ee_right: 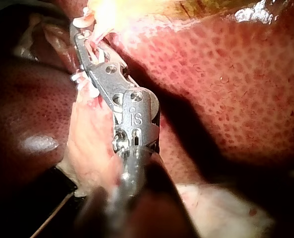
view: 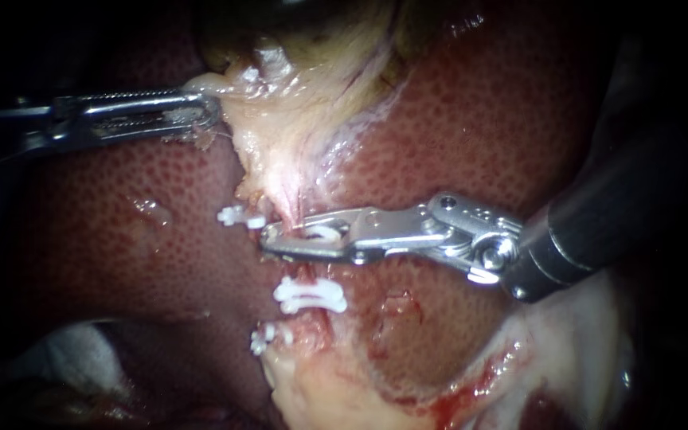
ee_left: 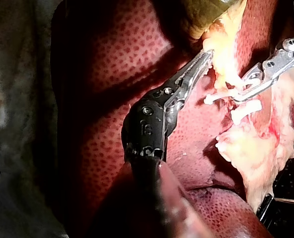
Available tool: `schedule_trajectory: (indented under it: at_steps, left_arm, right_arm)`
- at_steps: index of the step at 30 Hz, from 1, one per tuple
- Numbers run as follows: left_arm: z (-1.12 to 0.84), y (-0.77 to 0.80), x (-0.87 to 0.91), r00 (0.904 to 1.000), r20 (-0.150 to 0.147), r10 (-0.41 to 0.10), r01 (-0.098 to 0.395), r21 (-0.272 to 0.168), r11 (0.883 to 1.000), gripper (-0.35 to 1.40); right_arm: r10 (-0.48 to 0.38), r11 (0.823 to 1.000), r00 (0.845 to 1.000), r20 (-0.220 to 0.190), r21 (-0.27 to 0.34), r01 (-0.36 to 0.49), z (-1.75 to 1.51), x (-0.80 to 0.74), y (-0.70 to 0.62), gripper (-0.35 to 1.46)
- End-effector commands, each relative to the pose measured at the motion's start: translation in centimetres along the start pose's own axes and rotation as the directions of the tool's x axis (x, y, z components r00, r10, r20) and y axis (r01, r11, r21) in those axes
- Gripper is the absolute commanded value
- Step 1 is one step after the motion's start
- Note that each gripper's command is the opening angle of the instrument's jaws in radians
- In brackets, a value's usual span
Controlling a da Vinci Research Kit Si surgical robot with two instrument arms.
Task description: Clipping third clip right tube
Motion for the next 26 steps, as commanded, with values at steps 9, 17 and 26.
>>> schedule_trajectory:
  at_steps: [9,17,26]
  left_arm:
    - [0.0,0.0,0.0,1.0,0.0,0.0,0.0,0.0,1.0,-0.35]
    - [0.0,0.0,0.0,1.0,0.0,0.0,0.0,0.0,1.0,-0.35]
    - [0.01,0.0,0.0,1.0,0.0,0.0,0.0,0.0,1.0,-0.35]
  right_arm:
    - [0.03,1.0,1.0,0.002,0.007,-0.03,-0.03,-0.03,-0.02,-0.35]
    - [0.029,1.0,1.0,-0.001,0.008,-0.029,-0.03,-0.06,-0.03,-0.35]
    - [0.028,1.0,1.0,0.0,0.008,-0.028,-0.03,-0.08,-0.01,-0.35]
